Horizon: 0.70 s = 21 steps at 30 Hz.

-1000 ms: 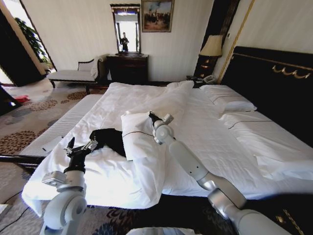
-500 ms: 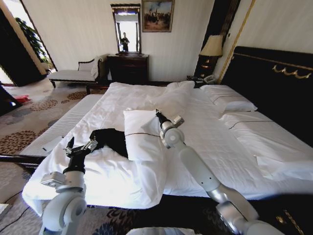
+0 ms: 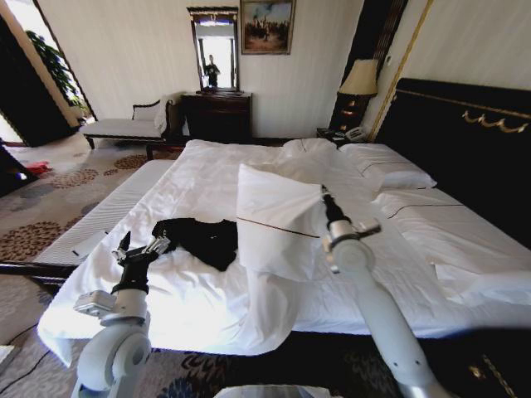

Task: Fold the clothes on the bed.

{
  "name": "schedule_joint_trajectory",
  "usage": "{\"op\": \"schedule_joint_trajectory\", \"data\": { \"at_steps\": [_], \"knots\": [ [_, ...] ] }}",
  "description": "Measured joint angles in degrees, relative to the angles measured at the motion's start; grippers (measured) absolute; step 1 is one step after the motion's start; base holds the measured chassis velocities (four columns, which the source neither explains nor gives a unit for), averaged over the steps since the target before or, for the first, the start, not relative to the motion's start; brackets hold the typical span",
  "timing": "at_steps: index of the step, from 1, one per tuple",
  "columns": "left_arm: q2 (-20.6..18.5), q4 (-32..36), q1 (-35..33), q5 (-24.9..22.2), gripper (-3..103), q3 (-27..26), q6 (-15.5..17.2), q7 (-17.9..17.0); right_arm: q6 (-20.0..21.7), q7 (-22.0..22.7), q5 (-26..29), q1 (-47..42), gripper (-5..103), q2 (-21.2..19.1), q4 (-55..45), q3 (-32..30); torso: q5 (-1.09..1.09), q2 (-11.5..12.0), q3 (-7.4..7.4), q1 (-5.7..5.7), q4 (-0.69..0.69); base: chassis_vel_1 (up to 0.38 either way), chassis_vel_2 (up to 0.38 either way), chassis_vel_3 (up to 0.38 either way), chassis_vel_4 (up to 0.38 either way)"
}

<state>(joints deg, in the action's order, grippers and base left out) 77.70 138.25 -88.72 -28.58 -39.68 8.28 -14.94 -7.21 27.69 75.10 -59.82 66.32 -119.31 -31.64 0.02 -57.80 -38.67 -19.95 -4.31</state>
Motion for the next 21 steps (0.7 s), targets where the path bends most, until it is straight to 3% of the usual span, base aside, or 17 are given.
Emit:
{"op": "schedule_joint_trajectory", "data": {
  "at_steps": [10, 21],
  "knots": [
    [-0.01, -0.01, 1.58, -0.46, 100, 1.54, -0.06, 0.08, -2.2, 1.07, -1.86, -18.06, 0, 4.53, -9.07, -18.52, -0.01, 0.0, 0.0, 0.0, -0.01, 0.0, 0.0, 0.0, 0.0],
    [0.41, -0.16, 2.51, -1.01, 100, 2.63, -0.49, 0.09, -2.77, 4.56, -3.39, -29.53, 0, 9.39, -15.86, -32.8, -0.01, 0.0, -0.01, 0.0, 0.01, 0.0, 0.0, 0.0, 0.0]
  ]
}}
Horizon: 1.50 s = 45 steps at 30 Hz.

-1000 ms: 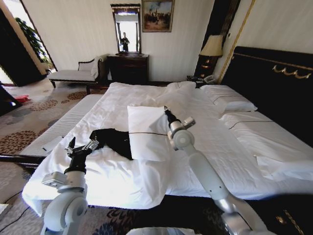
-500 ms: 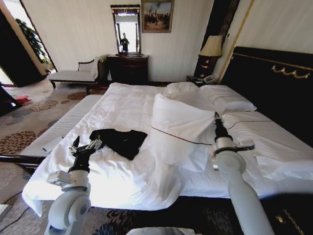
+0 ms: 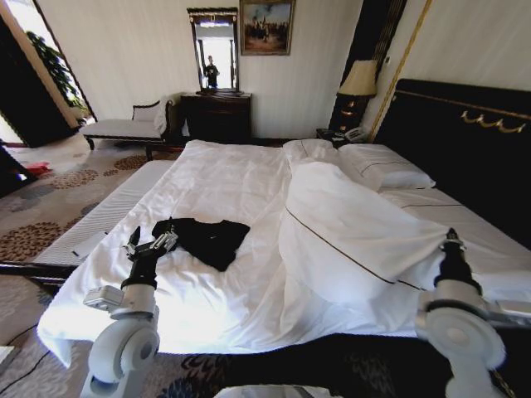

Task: Fold the clothes on the bed.

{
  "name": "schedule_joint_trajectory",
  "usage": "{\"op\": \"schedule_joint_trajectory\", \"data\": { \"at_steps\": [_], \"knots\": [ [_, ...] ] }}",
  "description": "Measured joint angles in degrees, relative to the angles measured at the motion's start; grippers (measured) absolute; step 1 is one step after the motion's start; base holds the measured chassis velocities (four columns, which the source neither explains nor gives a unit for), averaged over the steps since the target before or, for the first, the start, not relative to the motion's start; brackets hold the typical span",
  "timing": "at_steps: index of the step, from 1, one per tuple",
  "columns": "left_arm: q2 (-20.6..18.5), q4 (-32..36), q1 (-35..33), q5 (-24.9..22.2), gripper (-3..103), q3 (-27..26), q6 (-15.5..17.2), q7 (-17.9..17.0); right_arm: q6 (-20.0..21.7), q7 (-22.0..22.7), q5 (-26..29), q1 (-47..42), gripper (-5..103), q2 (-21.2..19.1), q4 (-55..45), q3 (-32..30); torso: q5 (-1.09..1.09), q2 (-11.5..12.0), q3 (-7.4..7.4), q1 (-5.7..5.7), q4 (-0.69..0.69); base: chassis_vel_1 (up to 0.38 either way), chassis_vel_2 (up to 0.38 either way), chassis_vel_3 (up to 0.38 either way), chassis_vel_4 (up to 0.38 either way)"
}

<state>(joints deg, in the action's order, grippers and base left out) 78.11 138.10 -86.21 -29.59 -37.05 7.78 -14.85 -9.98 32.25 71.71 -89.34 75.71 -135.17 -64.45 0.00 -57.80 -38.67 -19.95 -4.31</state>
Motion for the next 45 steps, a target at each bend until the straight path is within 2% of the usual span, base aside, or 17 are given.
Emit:
{"op": "schedule_joint_trajectory", "data": {
  "at_steps": [5, 8, 12, 17, 19, 21, 23, 25, 36, 42, 44, 45],
  "knots": [
    [-0.75, 0.21, 0.37, -0.9, 100, -0.73, -0.01, -0.02, 0.0, 3.0, -0.51, -3.21, 0, 1.9, -2.7, -6.31, 0.0, 0.0, 0.0, 0.0, 0.0, 0.0, 0.0, 0.0, 0.0],
    [-0.92, 0.4, 0.4, -1.19, 100, -1.27, -0.03, -0.03, 0.17, 6.8, 0.2, -6.01, 0, 3.74, -4.81, -11.51, -0.01, 0.0, 0.0, -0.01, 0.0, 0.0, 0.0, 0.0, 0.0],
    [-0.69, 0.6, 0.28, -1.23, 100, -1.46, -0.08, -0.03, 0.18, 8.34, -0.18, -9.27, 0, 5.56, -5.23, -14.1, 0.0, 0.0, 0.0, 0.0, -0.02, 0.0, 0.0, 0.0, 0.0],
    [0.03, 1.32, -0.39, -1.11, 100, -1.92, -0.14, -0.09, 0.01, 10.58, -2.43, -11.97, 0, 6.37, -5.23, -14.52, 0.0, 0.0, 0.0, -0.01, 0.02, 0.0, 0.0, 0.0, 0.0],
    [0.34, 1.71, -0.6, -0.99, 100, -2.03, -0.14, -0.11, -0.21, 12.8, -4.94, -13.77, 0, 7.01, -4.63, -15.09, 0.0, 0.0, 0.0, -0.01, 0.0, 0.0, 0.0, 0.0, 0.0],
    [0.38, 1.75, -0.63, -0.98, 100, -2.05, -0.14, -0.11, -0.3, 13.25, -5.68, -14.08, 0, 7.15, -4.29, -15.21, 0.0, 0.0, -0.01, -0.01, 0.0, 0.0, 0.0, 0.0, 0.0],
    [0.52, 1.98, -0.75, -0.94, 100, -2.12, -0.14, -0.16, -1.3, 15.12, -9.98, -15.6, 0, 8.08, -1.91, -15.52, 0.0, 0.01, 0.0, -0.01, 0.01, 0.0, 0.0, 0.0, 0.0],
    [0.56, 2.1, -0.76, -0.94, 100, -2.12, -0.16, -0.17, -2.38, 15.78, -11.69, -16.95, 0, 8.73, 0.0, -15.6, 0.01, 0.01, 0.0, -0.01, 0.01, 0.0, 0.0, 0.0, 0.0],
    [1.61, 3.24, -1.25, -0.84, 100, -2.03, -0.28, -0.24, -4.34, 17.7, -12.73, -19.55, 0, 9.06, 3.5, -16.28, 0.0, 0.01, -0.01, -0.01, 0.01, 0.0, 0.0, 0.0, 0.0],
    [1.37, 3.98, -1.81, -0.64, 100, -2.3, -0.28, -0.27, -3.47, 20.35, -15.64, -19.39, -3, 10.88, 4.61, -12.98, -0.01, 0.01, 0.0, -0.01, -0.02, 0.0, 0.0, 0.0, 0.0],
    [0.92, 4.18, -1.98, -0.77, 100, -2.84, -0.29, -0.31, -1.99, 22.2, -16.83, -19.35, 6, 11.28, 4.62, -12.31, -0.02, 0.01, 0.0, -0.01, -0.04, 0.0, 0.0, 0.0, 0.0],
    [0.82, 4.21, -2.02, -0.81, 100, -2.95, -0.28, -0.33, -1.57, 22.6, -17.09, -19.32, 6, 11.38, 4.52, -12.22, -0.02, 0.01, 0.0, -0.01, -0.05, 0.0, 0.0, 0.0, 0.0]
  ]
}}
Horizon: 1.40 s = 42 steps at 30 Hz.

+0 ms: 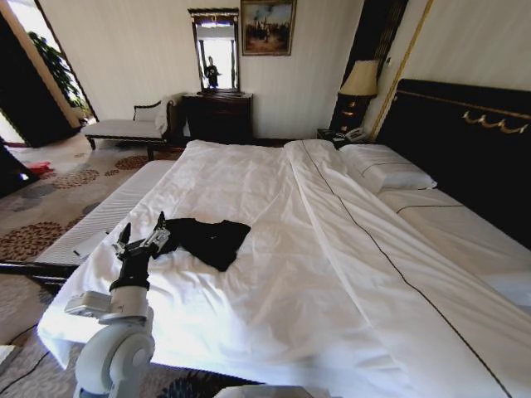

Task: Fold the clothes on the bed.

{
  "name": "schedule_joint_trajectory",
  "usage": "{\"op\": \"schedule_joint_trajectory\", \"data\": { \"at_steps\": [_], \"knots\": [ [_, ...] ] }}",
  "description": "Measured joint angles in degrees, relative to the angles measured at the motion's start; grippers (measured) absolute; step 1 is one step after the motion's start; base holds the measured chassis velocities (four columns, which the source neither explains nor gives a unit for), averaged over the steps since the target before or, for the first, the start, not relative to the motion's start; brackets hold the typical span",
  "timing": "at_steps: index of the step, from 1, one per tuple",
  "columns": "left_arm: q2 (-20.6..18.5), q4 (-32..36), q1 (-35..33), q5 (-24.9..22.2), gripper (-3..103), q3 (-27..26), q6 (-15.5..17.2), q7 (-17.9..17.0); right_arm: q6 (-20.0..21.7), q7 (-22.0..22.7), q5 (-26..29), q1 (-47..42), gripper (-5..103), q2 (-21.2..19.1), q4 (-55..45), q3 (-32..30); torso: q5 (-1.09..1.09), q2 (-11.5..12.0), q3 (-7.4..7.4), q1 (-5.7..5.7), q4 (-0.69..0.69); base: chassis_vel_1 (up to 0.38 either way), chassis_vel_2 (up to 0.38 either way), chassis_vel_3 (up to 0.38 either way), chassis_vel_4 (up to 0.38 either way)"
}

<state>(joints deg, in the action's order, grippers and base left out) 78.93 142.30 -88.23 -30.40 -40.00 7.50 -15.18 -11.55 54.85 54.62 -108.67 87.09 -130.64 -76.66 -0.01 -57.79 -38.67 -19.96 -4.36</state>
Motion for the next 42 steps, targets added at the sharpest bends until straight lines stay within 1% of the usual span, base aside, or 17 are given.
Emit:
{"op": "schedule_joint_trajectory", "data": {
  "at_steps": [1, 2, 5, 7, 8, 10, 11, 12, 16, 17, 22, 25, 30, 35, 37, 39, 42],
  "knots": [
    [-0.11, 0.0, -0.04, -0.02, 100, -0.11, 0.0, -0.01, 0.72, 0.61, -0.24, 0.03, 12, 0.11, -0.37, 0.13, 0.0, 0.0, 0.0, 0.0, -0.01, 0.0, 0.0, 0.0, 0.0],
    [-0.11, 0.0, -0.04, -0.02, 100, -0.11, 0.0, -0.01, 0.72, 0.61, -0.24, 0.03, 12, 0.11, -0.37, 0.13, 0.0, 0.0, 0.0, 0.0, -0.01, 0.0, 0.0, 0.0, 0.0],
    [-0.21, 0.0, -0.22, -0.02, 100, -0.16, 0.0, -0.07, 4.92, 3.4, -0.35, 0.33, 27, 0.11, -3.34, -0.12, 0.01, 0.0, 0.0, 0.0, 0.04, 0.0, 0.0, 0.0, 0.0],
    [-0.14, 0.0, -0.35, 0.08, 100, 0.03, 0.02, -0.07, 8.26, 5.32, -0.37, 0.59, 33, -0.42, -6.41, -1.76, 0.01, 0.0, 0.0, 0.0, 0.05, 0.0, 0.0, 0.0, 0.0],
    [-0.14, 0.0, -0.35, 0.08, 100, 0.03, 0.02, -0.07, 8.26, 5.32, -0.37, 0.59, 33, -0.42, -6.41, -1.76, 0.01, 0.0, 0.0, 0.0, 0.05, 0.0, 0.0, 0.0, 0.0],
    [-0.13, 0.0, -0.54, 0.23, 100, 0.09, 0.06, -0.08, 10.74, 6.32, 0.32, 0.43, 44, -1.51, -9.9, -4.49, -0.01, 0.0, 0.0, 0.0, 0.05, 0.0, 0.0, 0.0, 0.0],
    [-0.14, 0.0, -0.58, 0.26, 100, 0.08, 0.08, -0.08, 11.43, 6.57, 0.67, 0.42, 44, -1.9, -10.81, -5.34, 0.0, 0.0, -0.01, 0.0, 0.04, 0.0, 0.0, 0.0, 0.0],
    [-0.16, 0.01, -0.6, 0.28, 100, -0.01, 0.11, -0.08, 13.42, 7.42, 1.77, 0.65, 56, -3.07, -12.25, -7.38, -0.02, 0.0, 0.0, 0.0, 0.04, 0.0, 0.0, 0.0, 0.0],
    [-0.21, 0.09, -0.61, 0.28, 100, -0.18, 0.21, -0.13, 16.91, 9.54, 4.54, 1.54, 61, -5.34, -12.84, -10.16, 0.0, 0.0, 0.0, 0.01, 0.03, 0.0, 0.0, 0.0, 0.0],
    [-0.23, 0.35, -0.83, 0.3, 100, -0.23, 0.3, -0.15, 19.66, 11.25, 6.18, 2.29, 72, -7.08, -12.93, -12.38, 0.01, 0.0, 0.0, 0.0, 0.06, 0.0, 0.0, 0.0, 0.0],
    [-0.02, 0.66, -1.13, 0.38, 100, -0.53, 0.32, -0.2, 21.75, 11.26, 4.8, 2.01, 89, -7.81, -12.93, -13.91, 0.02, 0.0, 0.0, 0.0, 0.04, 0.0, 0.0, 0.0, 0.0],
    [0.2, 0.86, -1.32, 0.53, 100, -0.58, 0.36, -0.31, 21.85, 9.72, 4.19, 2.25, 98, -8.22, -12.89, -12.74, 0.01, 0.0, 0.0, 0.0, 0.02, 0.0, 0.0, 0.0, 0.0],
    [0.47, 0.96, -2.24, 1.41, 100, -0.41, 0.49, -0.34, 21.43, 4.75, 2.84, 4.09, 100, -10.24, -12.79, -8.26, 0.02, 0.0, 0.0, 0.0, 0.05, 0.0, 0.0, 0.0, 0.0],
    [0.37, 0.97, -4.59, 3.18, 100, -0.84, 2.15, -0.59, 19.33, -6.17, 0.27, 5.92, 100, -12.8, -12.7, 0.86, 0.02, 0.0, -0.01, 0.0, 0.05, 0.0, 0.0, 0.0, 0.0],
    [0.36, 0.97, -4.74, 3.35, 100, -0.86, 2.35, -0.65, 19.13, -7.13, 0.3, 6.09, 100, -13.1, -12.7, 1.56, 0.02, 0.0, 0.0, 0.0, 0.05, 0.0, 0.0, 0.0, 0.0],
    [0.57, 0.97, -5.78, 4.42, 100, -0.82, 3.91, -1.45, 17.19, -13.21, 0.7, 7.48, 100, -15.48, -12.68, 6.64, 0.01, 0.0, 0.0, 0.0, 0.04, 0.0, 0.0, 0.0, 0.0],
    [1.36, 0.96, -6.43, 4.27, 100, -0.45, 4.84, -2.2, 15.63, -17.61, -0.14, 9.17, 100, -18.65, -12.66, 11.45, 0.02, 0.0, -0.01, 0.0, 0.04, 0.0, 0.0, 0.0, 0.0]
  ]
}}
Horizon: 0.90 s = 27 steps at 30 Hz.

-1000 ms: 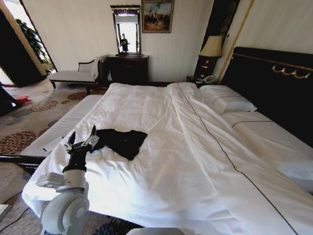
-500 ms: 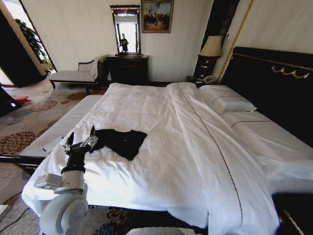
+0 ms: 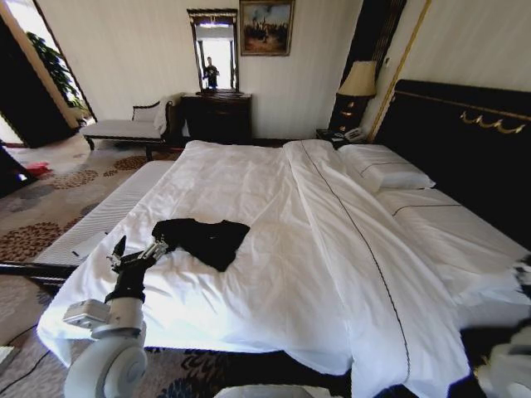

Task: Fold the clothes on the bed.

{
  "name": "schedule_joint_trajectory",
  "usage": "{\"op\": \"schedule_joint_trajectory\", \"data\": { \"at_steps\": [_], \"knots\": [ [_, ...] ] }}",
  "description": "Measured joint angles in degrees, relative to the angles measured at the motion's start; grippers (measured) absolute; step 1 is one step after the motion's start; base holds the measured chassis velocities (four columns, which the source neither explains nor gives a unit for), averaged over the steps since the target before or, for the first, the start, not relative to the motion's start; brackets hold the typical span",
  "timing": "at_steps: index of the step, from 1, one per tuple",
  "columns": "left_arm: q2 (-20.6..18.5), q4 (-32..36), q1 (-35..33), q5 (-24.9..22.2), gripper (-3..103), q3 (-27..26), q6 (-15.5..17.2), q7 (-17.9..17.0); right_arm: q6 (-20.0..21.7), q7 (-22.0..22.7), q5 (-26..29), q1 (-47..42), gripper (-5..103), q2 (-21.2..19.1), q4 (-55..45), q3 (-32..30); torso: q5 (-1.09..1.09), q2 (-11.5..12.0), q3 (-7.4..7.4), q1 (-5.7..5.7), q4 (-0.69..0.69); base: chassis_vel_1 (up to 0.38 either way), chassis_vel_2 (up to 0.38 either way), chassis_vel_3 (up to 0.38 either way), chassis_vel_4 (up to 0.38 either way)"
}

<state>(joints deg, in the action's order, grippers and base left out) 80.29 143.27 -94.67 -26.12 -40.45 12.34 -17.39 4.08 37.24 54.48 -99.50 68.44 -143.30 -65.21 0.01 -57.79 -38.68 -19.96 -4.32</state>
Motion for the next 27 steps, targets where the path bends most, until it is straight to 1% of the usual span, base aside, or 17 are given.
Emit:
{"op": "schedule_joint_trajectory", "data": {
  "at_steps": [1, 2, 4, 5, 7, 8, 9, 11, 13, 15, 16, 19, 20, 22, 24, 25, 27],
  "knots": [
    [0.41, 0.0, -0.29, -0.04, 100, 0.09, 0.24, -0.29, -1.01, -2.48, -0.53, 0.95, 100, -1.61, 0.01, 1.94, -0.01, 0.0, 0.0, 0.0, 0.02, 0.0, 0.0, 0.0, 0.0],
    [1.25, 0.0, -1.12, 0.55, 100, 0.11, 0.29, -0.43, -2.86, -6.65, -1.58, 2.22, 100, -3.67, 0.63, 4.26, -0.03, 0.0, 0.0, -0.01, 0.03, 0.0, 0.0, 0.0, 0.0],
    [2.01, 0.0, -2.7, 1.87, 100, 0.12, 0.18, -0.13, -5.62, -12.34, -4.23, 3.37, 100, -6.02, 3.04, 7.27, -0.02, 0.0, 0.0, -0.01, 0.04, 0.0, 0.0, 0.0, 0.0],
    [2.01, 0.0, -2.7, 1.87, 100, 0.12, 0.18, -0.13, -5.62, -12.34, -4.23, 3.37, 100, -6.02, 3.04, 7.27, -0.02, 0.0, 0.0, -0.01, 0.04, 0.0, 0.0, 0.0, 0.0],
    [1.86, 0.0, -3.66, 2.34, 100, 0.48, 0.17, 0.25, -8.2, -16.47, -7.14, 3.81, 100, -6.66, 5.56, 9.26, -0.02, 0.0, 0.0, 0.0, 0.04, 0.0, 0.0, 0.0, 0.0],
    [1.49, -0.4, -4.45, 2.59, 100, 0.64, 0.12, 0.5, -10.67, -19.93, -10.11, 4.01, 100, -6.66, 7.73, 11.02, 0.01, 0.0, 0.0, 0.0, -0.02, 0.0, 0.0, 0.0, 0.0],
    [1.49, -0.4, -4.45, 2.59, 100, 0.64, 0.12, 0.5, -10.67, -19.93, -10.11, 4.01, 100, -6.66, 7.73, 11.02, 0.01, 0.0, 0.0, 0.0, -0.02, 0.0, 0.0, 0.0, 0.0],
    [1.49, -0.67, -5.12, 2.62, 100, 0.54, 0.12, 0.56, -11.71, -21.58, -12.14, 4.43, 100, -6.64, 8.85, 12.58, -0.01, 0.0, 0.0, 0.0, -0.04, 0.0, 0.0, 0.0, 0.0],
    [2.97, -0.28, -7.23, 2.32, 100, 0.02, -0.17, 0.63, -12.61, -23.33, -15.72, 6.25, 100, -6.97, 10.7, 17.48, 0.0, 0.0, 0.0, 0.0, 0.03, 0.0, 0.0, 0.0, 0.0],
    [3.57, -0.17, -7.62, 2.49, 100, 0.02, -0.71, 0.9, -12.69, -23.4, -16.19, 6.64, 100, -7.07, 11.08, 18.72, 0.0, 0.0, 0.0, 0.0, 0.03, 0.0, 0.0, 0.0, 0.0],
    [4.32, -0.14, -8.15, 3.39, 100, 0.11, -1.49, 1.3, -12.77, -23.38, -16.54, 6.99, 100, -7.23, 11.6, 20.2, -0.01, 0.0, 0.0, -0.01, 0.03, 0.0, 0.0, 0.0, 0.0],
    [6.26, -0.07, -10.1, 8.51, 100, 0.87, -3.62, 3.22, -13.18, -22.71, -17.54, 7.29, 100, -8.3, 13.35, 23.57, -0.01, 0.0, 0.0, 0.0, 0.01, 0.0, 0.0, 0.0, 0.0],
    [6.26, -0.07, -10.1, 8.51, 100, 0.87, -3.62, 3.22, -13.18, -22.71, -17.54, 7.29, 100, -8.3, 13.35, 23.57, -0.01, 0.0, 0.0, 0.0, 0.01, 0.0, 0.0, 0.0, 0.0],
    [6.99, -0.07, -10.73, 10.28, 100, 1.11, -3.83, 3.5, -14.24, -23.05, -19.05, 7.24, 100, -8.59, 14.51, 25.08, 0.0, 0.0, 0.0, 0.0, 0.02, 0.0, 0.0, 0.0, 0.0],
    [7.15, -0.14, -10.13, 10.95, 100, 1.13, -3.54, 3.15, -15.97, -24.0, -20.88, 7.12, 100, -7.81, 15.31, 26.52, -0.01, 0.0, 0.0, 0.0, 0.01, 0.0, 0.0, 0.0, 0.0],
    [7.15, -0.14, -10.13, 10.95, 100, 1.13, -3.54, 3.15, -15.97, -24.0, -20.88, 7.12, 100, -7.81, 15.31, 26.52, -0.01, 0.0, 0.0, 0.0, 0.01, 0.0, 0.0, 0.0, 0.0],
    [7.12, -0.56, -9.47, 11.31, 100, 1.34, -2.6, 2.6, -17.36, -25.17, -22.04, 7.08, 100, -6.45, 15.81, 27.43, -0.02, 0.0, 0.0, 0.0, 0.01, 0.0, 0.0, 0.0, 0.0]
  ]
}}
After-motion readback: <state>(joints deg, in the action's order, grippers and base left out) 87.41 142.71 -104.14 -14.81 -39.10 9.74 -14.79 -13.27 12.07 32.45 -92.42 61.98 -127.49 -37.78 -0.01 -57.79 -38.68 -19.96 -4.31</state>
